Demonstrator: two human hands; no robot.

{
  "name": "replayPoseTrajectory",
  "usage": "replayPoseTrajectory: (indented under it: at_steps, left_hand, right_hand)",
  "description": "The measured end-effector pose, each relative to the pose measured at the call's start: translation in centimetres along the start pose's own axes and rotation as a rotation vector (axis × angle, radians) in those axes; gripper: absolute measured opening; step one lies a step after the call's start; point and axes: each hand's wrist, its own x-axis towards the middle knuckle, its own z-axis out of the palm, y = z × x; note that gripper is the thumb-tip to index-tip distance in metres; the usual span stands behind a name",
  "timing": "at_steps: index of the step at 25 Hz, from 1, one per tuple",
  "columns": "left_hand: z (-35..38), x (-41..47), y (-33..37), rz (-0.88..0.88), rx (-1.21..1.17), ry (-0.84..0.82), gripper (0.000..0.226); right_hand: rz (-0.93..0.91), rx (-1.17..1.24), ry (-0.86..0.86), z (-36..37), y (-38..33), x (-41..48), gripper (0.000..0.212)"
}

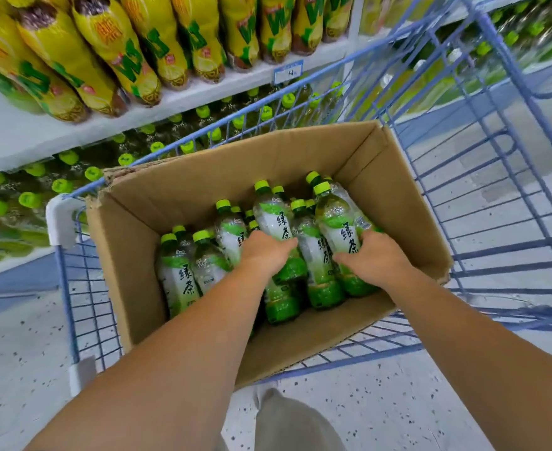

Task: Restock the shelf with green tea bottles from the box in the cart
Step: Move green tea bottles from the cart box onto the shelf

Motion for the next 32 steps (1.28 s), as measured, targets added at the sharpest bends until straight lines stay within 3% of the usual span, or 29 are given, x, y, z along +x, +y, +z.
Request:
replayPoseTrajectory:
  at_steps: [6,10,12,18,24,27,29,32]
  left_hand:
    - [0.4,1.5,0.6,0.009,0.035,0.079,0.063]
    - [-0.8,1.3,0.8,-0.058,-0.056,-0.007,0.089]
    - [-1.5,1.1,0.3,-0.084,-0.046,-0.087,0.091]
    - [-2.6,-1.7,-2.2,-0.109,0.059,-0.277,0.070]
    - [-4.5,-6.4,-2.2,-0.038,-0.085,-0.216,0.038]
    - [-6.1,-10.1,-2.0,0.043,-0.182,-0.187,0.048]
    - [-7.5,-12.8,-2.0,0.114,-0.281,-0.153,0.036]
    - [-10.2,-16.5,-2.5,0.242,-0.332,-0.091,0.026]
  right_hand:
    - [0.012,-0.071,0.050,0.8,-0.1,1.0,0.068]
    - [0.016,-0.036,0.084,0.9,0.1,0.9,0.067]
    - [0.017,0.026,0.065,0.9,0.2,0.9,0.063]
    - [0.032,0.304,0.006,0.7,-0.4,-0.4,0.057]
    - [0.001,0.376,-0.021,0.9,-1.7,-4.0,0.079]
    - [-0.043,0.468,0.008,0.4,-3.0,-7.0,0.060]
    - [-0.077,0.503,0.032,-0.1,-4.0,-9.3,0.040]
    - [-0.118,0.551,0.064,-0.6,-5.8,-12.5,0.031]
